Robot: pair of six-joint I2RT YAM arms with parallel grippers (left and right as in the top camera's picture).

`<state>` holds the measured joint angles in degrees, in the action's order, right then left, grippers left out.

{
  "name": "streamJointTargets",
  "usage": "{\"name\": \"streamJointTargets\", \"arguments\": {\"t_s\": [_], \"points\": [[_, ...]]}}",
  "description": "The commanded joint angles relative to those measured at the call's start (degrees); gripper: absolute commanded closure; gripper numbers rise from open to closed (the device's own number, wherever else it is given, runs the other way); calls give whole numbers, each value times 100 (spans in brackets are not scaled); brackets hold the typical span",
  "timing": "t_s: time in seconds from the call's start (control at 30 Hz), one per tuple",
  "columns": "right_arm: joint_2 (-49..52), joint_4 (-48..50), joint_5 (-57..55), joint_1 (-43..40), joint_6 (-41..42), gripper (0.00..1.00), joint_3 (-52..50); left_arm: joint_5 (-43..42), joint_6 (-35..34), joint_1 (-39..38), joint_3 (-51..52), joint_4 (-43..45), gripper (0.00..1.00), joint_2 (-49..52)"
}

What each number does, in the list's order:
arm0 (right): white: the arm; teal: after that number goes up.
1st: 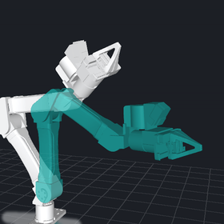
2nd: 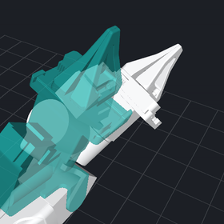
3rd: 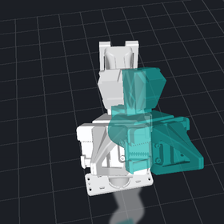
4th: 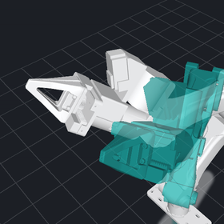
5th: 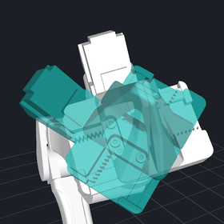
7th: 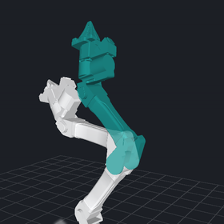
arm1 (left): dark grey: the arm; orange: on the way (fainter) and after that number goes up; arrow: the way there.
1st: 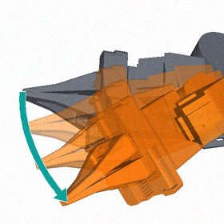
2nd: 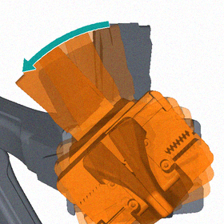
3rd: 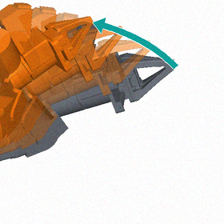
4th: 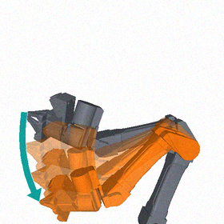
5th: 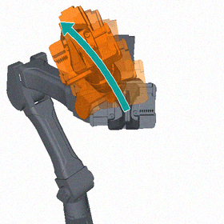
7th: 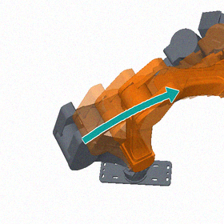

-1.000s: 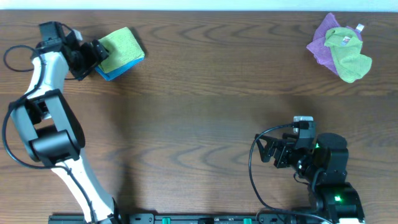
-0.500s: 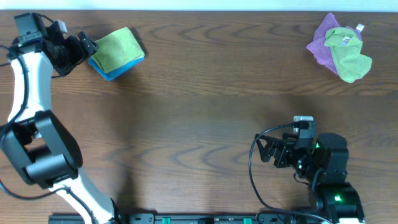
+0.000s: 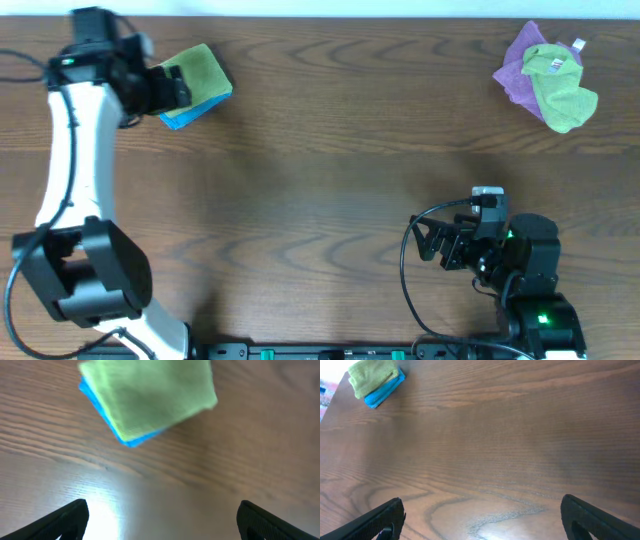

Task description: Fold the cloth

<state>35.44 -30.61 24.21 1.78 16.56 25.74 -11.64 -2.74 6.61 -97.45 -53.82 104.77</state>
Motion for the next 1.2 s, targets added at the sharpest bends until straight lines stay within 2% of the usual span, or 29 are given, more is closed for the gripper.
{"name": "streamJointTargets", "arguments": {"t_s": [0.0,0.2,0.33,0.7,0.87,1.17], "points": [[-31,-4,39,-35,76,1,-15,599,149,-343,-109,-70,4,-175],[-31,-4,39,-35,76,1,-15,804,149,-776,-109,-114,4,-295],[-31,-4,39,-35,76,1,-15,599,109,-789,-107,-448,4,-428],[-31,-4,39,-35,76,1,-15,584,302,-787,162,-992,5,-1556],[-31,-4,39,-35,76,1,-15,479,299,-789,1174,-629,5,-2398],[-31,-4,39,-37,76,1,-15,280,295,-787,3659,796,5,-4507]]}}
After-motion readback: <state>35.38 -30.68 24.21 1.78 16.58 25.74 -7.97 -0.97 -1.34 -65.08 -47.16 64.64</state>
